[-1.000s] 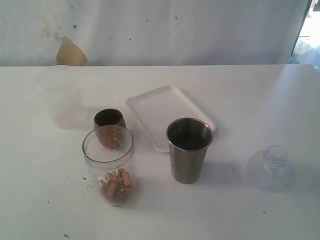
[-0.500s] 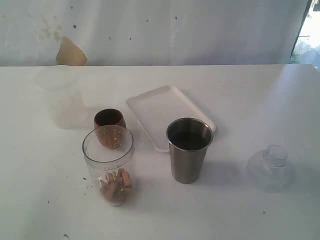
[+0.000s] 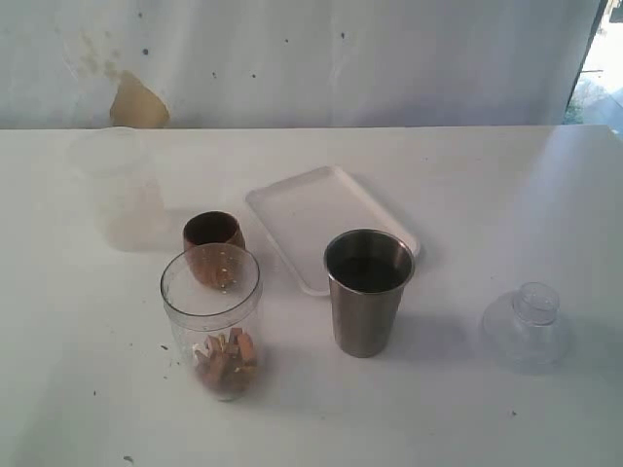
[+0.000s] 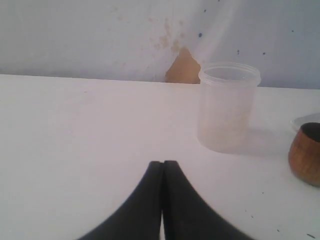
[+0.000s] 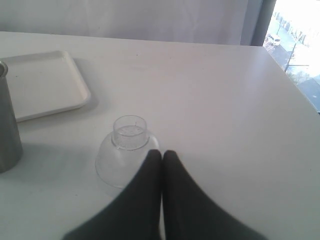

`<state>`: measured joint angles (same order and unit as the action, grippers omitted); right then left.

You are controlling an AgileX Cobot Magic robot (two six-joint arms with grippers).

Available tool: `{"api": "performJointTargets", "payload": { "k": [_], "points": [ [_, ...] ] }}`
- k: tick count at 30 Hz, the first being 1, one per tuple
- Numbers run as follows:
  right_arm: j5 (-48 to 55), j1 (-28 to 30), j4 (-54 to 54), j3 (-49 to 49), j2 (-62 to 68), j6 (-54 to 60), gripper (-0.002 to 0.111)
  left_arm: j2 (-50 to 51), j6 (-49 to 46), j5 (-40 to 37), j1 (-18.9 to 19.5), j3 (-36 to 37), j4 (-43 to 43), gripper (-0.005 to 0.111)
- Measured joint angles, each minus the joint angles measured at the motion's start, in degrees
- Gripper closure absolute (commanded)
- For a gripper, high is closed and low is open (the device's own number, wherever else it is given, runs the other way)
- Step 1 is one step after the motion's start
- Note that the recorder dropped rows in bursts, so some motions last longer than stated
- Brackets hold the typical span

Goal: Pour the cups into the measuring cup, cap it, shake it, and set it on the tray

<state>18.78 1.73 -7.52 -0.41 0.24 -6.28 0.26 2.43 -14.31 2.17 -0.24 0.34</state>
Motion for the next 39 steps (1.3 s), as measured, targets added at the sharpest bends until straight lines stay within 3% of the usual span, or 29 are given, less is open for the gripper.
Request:
{"api": "performJointTargets", "payload": {
  "k": [33, 35, 39],
  "points": [
    [0.0, 0.0, -0.1, 0.0, 0.0, 0.0, 0.108, 0.0, -2.43, 0.58, 0.0, 0.0, 0.0, 0.107],
    [-2.28, 0.0, -2.23, 0.0, 0.0, 0.11, 0.108, 0.0, -2.43, 0.58, 0.0, 0.0, 0.0, 0.107],
    [-16.72, 0.0, -1.76, 0.27, 0.0, -2.13, 0.108, 0.0, -2.43, 0.58, 0.0, 0.0, 0.0, 0.107]
  ]
}}
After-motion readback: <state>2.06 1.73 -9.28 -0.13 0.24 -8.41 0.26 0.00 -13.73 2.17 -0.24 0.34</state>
